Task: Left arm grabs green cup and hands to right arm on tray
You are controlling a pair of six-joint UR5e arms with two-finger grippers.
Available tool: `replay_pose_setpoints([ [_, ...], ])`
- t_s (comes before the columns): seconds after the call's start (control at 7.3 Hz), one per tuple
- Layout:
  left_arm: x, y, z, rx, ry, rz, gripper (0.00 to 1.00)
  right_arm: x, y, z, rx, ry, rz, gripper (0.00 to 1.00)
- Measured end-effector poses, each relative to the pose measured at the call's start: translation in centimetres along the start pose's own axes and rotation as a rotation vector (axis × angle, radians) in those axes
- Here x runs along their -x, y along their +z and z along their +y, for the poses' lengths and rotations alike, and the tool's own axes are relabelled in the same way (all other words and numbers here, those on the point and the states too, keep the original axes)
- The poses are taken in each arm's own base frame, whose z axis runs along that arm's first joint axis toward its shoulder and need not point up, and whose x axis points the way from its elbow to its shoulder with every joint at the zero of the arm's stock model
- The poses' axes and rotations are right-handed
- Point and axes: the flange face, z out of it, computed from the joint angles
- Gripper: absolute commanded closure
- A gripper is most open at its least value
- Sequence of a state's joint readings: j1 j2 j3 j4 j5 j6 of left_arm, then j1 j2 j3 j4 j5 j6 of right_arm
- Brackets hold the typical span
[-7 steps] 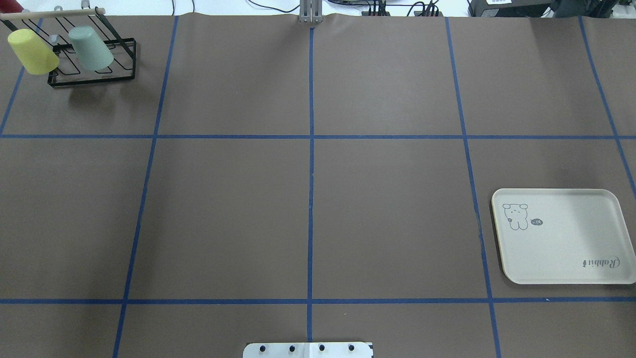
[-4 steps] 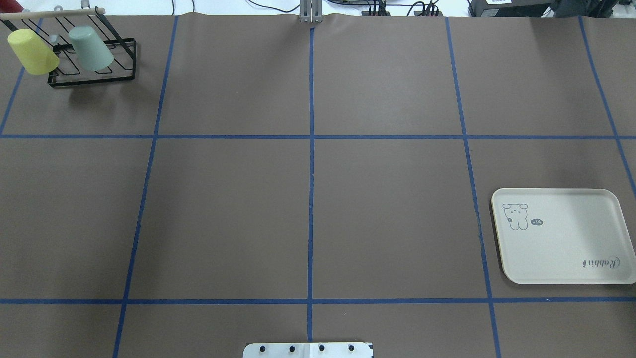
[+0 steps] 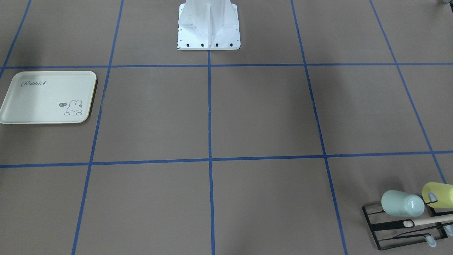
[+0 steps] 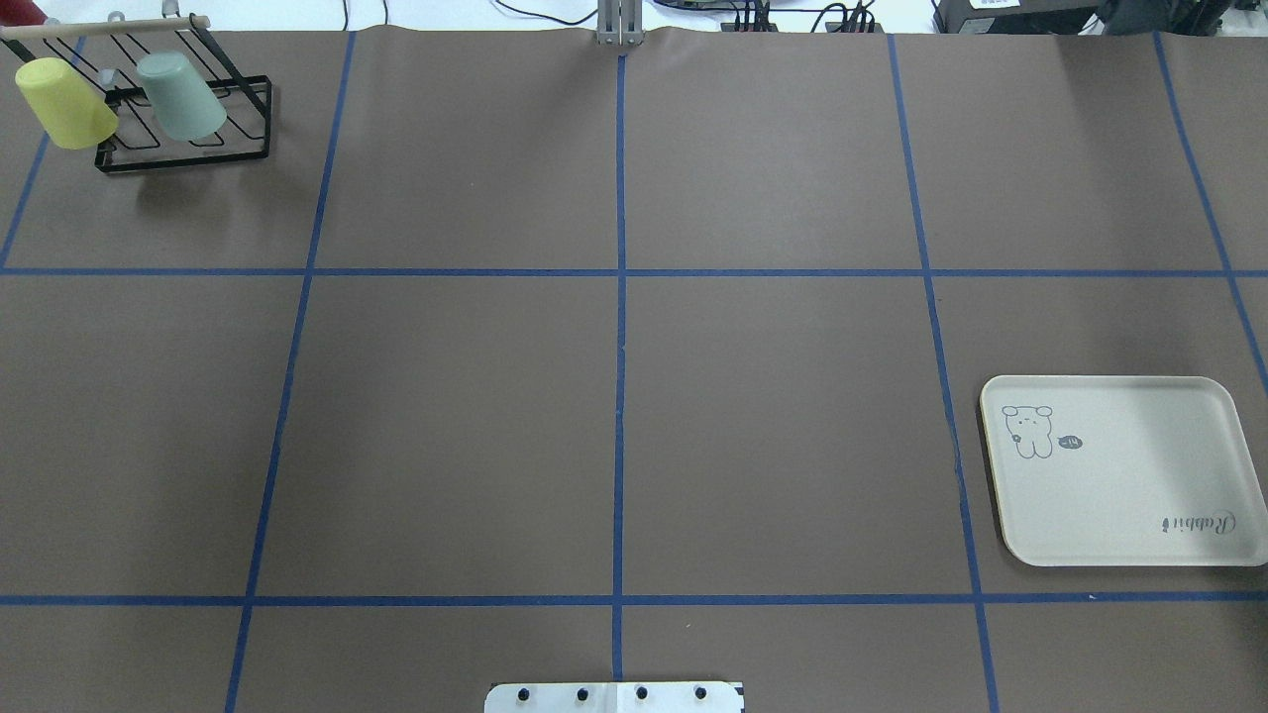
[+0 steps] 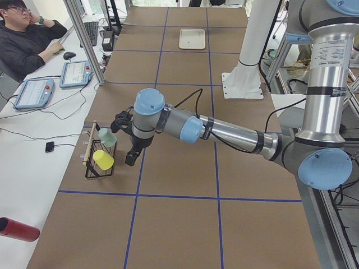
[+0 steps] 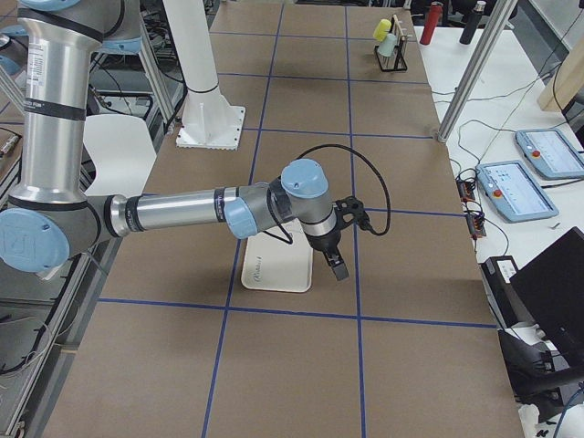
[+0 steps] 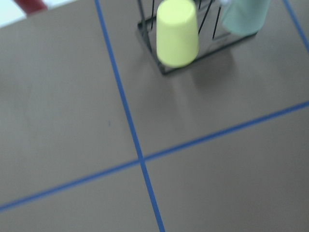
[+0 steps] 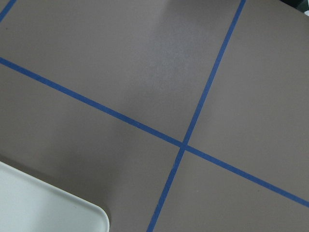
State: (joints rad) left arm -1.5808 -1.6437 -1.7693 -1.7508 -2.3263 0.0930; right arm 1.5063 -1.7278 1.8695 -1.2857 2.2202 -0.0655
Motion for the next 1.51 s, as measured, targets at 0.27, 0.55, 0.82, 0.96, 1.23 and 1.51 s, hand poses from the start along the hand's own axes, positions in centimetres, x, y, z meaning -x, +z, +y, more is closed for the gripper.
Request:
replay_pose_setpoints([
  [0.27,0.7,0.6,-6.7,-0.039,0.006,0.003,0.0,-0.1,0.2,0.1,0.001,0.033,-0.004,0.0],
  [0.55,-2.8,2.1,-12.8,-0.052,0.013,0.034,0.0,-0.3,0.4,0.5,0.007,0.042,-0.004,0.0],
  [0.82,-7.3,4.9,-17.8,-0.05,0.071,0.069,0.0,-0.3,0.6,0.8,0.013,0.045,-0.005,0.0],
  [0.96,-7.9,6.1,-20.3,-0.039,0.076,0.073,0.0,-0.4,0.6,0.9,0.014,0.046,-0.006,0.0],
  [1.23,-9.0,9.6,-23.8,0.011,0.072,0.086,0.0,-0.3,0.6,0.9,0.013,0.046,-0.006,0.0],
  [1.51,-10.1,13.6,-24.5,0.074,0.066,0.103,0.0,-0.3,0.6,1.0,0.013,0.047,-0.006,0.0],
])
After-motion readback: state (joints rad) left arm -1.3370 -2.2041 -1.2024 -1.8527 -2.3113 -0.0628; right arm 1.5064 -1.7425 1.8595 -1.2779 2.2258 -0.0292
